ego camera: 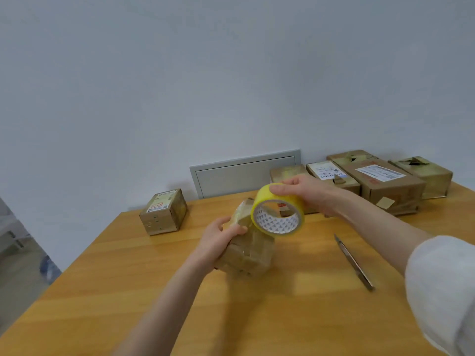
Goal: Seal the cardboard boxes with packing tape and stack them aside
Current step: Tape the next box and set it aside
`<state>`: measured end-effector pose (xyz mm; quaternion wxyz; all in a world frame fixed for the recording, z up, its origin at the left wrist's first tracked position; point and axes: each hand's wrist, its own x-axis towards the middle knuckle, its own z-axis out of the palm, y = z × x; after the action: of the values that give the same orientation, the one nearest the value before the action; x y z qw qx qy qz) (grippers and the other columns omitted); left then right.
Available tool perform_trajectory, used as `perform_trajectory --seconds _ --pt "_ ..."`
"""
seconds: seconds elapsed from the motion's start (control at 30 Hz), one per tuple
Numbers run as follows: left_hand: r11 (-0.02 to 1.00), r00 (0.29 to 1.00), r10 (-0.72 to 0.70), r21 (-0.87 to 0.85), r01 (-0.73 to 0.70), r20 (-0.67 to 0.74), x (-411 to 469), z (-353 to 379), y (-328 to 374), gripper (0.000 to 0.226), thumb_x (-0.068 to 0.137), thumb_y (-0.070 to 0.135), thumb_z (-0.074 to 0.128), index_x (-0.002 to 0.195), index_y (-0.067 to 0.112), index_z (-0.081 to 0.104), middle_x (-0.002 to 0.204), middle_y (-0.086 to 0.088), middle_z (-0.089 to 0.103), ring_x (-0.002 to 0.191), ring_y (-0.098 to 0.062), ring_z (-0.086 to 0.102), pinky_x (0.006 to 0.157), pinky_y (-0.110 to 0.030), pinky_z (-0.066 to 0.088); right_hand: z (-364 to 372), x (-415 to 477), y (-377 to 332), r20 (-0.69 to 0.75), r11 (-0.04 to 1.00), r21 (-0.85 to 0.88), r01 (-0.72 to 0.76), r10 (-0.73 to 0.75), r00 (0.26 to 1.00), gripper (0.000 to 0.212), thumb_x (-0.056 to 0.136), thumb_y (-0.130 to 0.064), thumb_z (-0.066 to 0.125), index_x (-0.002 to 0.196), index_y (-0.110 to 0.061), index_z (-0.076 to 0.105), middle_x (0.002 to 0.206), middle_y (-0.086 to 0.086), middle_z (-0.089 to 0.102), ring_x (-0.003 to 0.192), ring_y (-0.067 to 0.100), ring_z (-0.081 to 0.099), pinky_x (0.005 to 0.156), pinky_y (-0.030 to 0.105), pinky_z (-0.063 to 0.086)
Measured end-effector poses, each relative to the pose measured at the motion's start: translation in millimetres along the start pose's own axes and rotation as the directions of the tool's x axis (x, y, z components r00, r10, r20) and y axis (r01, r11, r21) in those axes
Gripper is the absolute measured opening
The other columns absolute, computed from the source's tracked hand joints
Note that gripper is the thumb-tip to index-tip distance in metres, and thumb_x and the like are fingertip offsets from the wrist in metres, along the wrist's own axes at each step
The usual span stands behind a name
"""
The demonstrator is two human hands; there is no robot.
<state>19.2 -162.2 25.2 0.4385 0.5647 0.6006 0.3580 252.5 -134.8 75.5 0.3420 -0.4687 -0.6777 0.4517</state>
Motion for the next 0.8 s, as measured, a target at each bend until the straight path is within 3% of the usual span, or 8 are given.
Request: perform_trajectory --seconds 0.1,0.27,0.4,0.47,0.57,0.63,0.73,0.8 --pt "0.978 0.999 -0.052 -0.201 0.053 0.008 -3.3 6.2 -16.2 0.052 0.082 0.028 0.07 0.131 0.02 0.053 0.113 -0.005 0.067 0.089 -0.013 0.067 0.053 -0.019 0.05 4.5 -2.2 -4.6 0.013 0.998 0.029 0.048 -0.049 0.999 0.063 0.06 -0.058 0.073 0.094 -0.004 0.072 0.081 0.005 0.071 0.073 0.016 0.065 0.08 0.035 0.05" --pt "0.968 0.998 -0.045 -0.245 0.052 0.033 0.0 0.3 -28.2 0.021 0.084 0.032 0.066 0.105 0.031 0.067 0.089 0.005 0.075 0.079 -0.011 0.07 0.065 -0.029 0.051 18.5 3.8 -0.6 -0.022 0.999 -0.045 0.023 -0.024 0.999 0.053 0.079 -0.05 0.069 0.103 -0.002 0.068 0.085 0.009 0.07 0.075 0.016 0.064 0.075 0.033 0.051" --pt "0.963 0.997 -0.07 -0.259 0.073 0.02 2.7 -2.1 -33.5 0.024 0.082 0.035 0.067 0.105 0.029 0.07 0.09 0.002 0.074 0.083 -0.017 0.067 0.067 -0.032 0.049 22.2 7.2 -7.0 -0.03 0.992 -0.126 0.028 -0.032 0.999 0.058 0.08 -0.055 0.067 0.093 0.002 0.066 0.077 0.005 0.061 0.071 0.017 0.056 0.07 0.031 0.042" --pt "0.948 0.993 -0.115 -0.301 0.108 -0.007 3.7 -4.9 -39.5 0.022 0.081 0.037 0.067 0.102 0.029 0.07 0.091 0.0 0.074 0.084 -0.02 0.066 0.066 -0.032 0.048 16.6 3.6 -4.9 -0.017 0.956 -0.295 0.004 -0.01 1.0 0.055 0.081 -0.058 0.064 0.078 -0.003 0.066 0.069 0.003 0.057 0.062 0.014 0.053 0.065 0.031 0.04" --pt "0.946 0.995 -0.103 -0.309 0.098 -0.001 5.6 -6.2 -43.5 0.027 0.081 0.039 0.067 0.106 0.029 0.069 0.098 -0.001 0.073 0.091 -0.023 0.065 0.068 -0.034 0.048 6.4 -5.0 8.3 0.015 0.919 -0.387 -0.077 0.09 0.996 0.052 0.082 -0.061 0.061 0.066 -0.011 0.062 0.053 -0.016 0.058 0.048 0.0 0.055 0.068 0.027 0.046" --pt "0.946 0.995 -0.103 -0.309 0.095 -0.01 7.1 -4.8 -42.6 0.029 0.08 0.038 0.068 0.107 0.028 0.068 0.098 -0.002 0.073 0.093 -0.024 0.065 0.071 -0.036 0.049 6.4 -8.9 18.0 0.018 0.918 -0.377 -0.123 0.14 0.99 0.052 0.08 -0.063 0.061 0.071 -0.012 0.066 0.056 -0.023 0.061 0.052 -0.006 0.06 0.068 0.023 0.046" --pt "0.945 0.994 -0.105 -0.311 0.099 -0.004 7.6 -4.8 -41.0 0.033 0.08 0.038 0.068 0.111 0.027 0.066 0.102 -0.004 0.071 0.097 -0.025 0.065 0.074 -0.038 0.05 11.9 -10.4 25.8 -0.013 0.913 -0.386 -0.133 0.139 0.99 0.052 0.075 -0.069 0.061 0.089 -0.02 0.073 0.077 -0.02 0.062 0.072 0.002 0.065 0.067 0.022 0.046" --pt "0.946 0.995 -0.094 -0.309 0.094 0.017 9.2 -5.7 -41.5 0.036 0.079 0.038 0.069 0.113 0.028 0.066 0.105 -0.005 0.071 0.1 -0.026 0.064 0.076 -0.039 0.05 10.9 -9.3 26.2 -0.051 0.907 -0.4 -0.132 0.121 0.991 0.056 0.073 -0.071 0.062 0.094 -0.02 0.071 0.08 -0.02 0.058 0.075 0.002 0.061 0.068 0.023 0.045"
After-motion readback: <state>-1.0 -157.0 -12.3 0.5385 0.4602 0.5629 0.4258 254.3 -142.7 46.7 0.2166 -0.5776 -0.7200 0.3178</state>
